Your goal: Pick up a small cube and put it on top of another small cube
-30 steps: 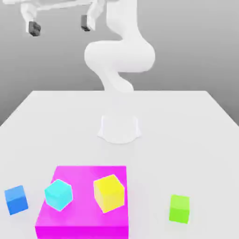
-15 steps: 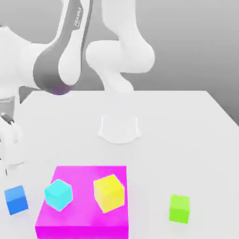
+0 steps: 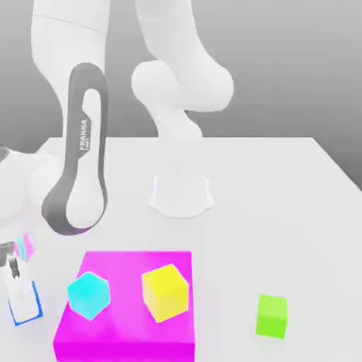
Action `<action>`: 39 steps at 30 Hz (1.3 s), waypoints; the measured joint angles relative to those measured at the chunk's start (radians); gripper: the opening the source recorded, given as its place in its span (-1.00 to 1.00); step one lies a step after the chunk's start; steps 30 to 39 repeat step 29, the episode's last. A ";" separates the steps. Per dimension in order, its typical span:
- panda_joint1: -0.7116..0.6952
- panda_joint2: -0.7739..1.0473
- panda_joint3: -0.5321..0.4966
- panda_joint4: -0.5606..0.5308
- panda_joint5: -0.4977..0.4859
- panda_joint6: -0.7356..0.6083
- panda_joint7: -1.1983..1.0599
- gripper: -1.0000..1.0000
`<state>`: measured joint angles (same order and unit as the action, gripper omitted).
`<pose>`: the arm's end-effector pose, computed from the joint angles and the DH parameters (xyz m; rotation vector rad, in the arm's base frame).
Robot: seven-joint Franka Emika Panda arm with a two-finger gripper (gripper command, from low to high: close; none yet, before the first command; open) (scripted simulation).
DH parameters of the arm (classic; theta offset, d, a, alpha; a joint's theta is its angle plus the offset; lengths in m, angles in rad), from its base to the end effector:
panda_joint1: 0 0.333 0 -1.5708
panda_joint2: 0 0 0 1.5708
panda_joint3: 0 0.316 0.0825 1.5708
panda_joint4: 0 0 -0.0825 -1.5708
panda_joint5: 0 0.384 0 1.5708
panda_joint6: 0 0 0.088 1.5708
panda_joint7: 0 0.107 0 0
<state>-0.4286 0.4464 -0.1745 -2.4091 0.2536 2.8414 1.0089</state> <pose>0.3879 -0.2915 0.1330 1.9057 -2.4971 0.0017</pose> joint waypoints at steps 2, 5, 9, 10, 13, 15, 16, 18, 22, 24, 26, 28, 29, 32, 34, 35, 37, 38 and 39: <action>0.019 -0.055 -0.025 -0.012 -0.029 -0.042 0.022 -1.00; 0.048 -0.152 -0.059 -0.028 -0.083 -0.114 0.058 -1.00; 0.129 -0.243 0.027 0.025 -0.091 -0.164 0.037 -1.00; 0.149 -0.271 0.046 0.021 -0.091 -0.186 0.048 -1.00; 0.223 -0.363 0.095 -0.008 -0.107 -0.258 0.107 -1.00; 0.278 -0.425 0.122 -0.031 -0.128 -0.308 0.158 -1.00; 0.310 -0.456 0.130 -0.044 -0.142 -0.332 0.186 -1.00; 0.345 -0.517 0.153 -0.068 -0.175 -0.381 0.247 -1.00; 0.359 -0.568 0.185 -0.126 -0.240 -0.418 0.357 -1.00; 0.358 -0.516 0.186 -0.147 -0.249 -0.352 0.370 -1.00; 0.361 -0.464 0.183 -0.164 -0.251 -0.284 0.373 1.00; 0.361 -0.464 0.183 -0.164 -0.251 -0.284 0.373 1.00; 0.361 -0.464 0.183 -0.164 -0.251 -0.284 0.373 1.00; 0.361 -0.464 0.183 -0.164 -0.251 -0.284 0.373 1.00; 0.361 -0.464 0.183 -0.164 -0.251 -0.284 0.373 1.00; 0.361 -0.464 0.183 -0.164 -0.251 -0.284 0.373 1.00; 0.361 -0.464 0.183 -0.164 -0.251 -0.284 0.373 1.00; 0.361 -0.464 0.183 -0.164 -0.251 -0.284 0.373 1.00; 0.361 -0.464 0.183 -0.164 -0.251 -0.284 0.373 1.00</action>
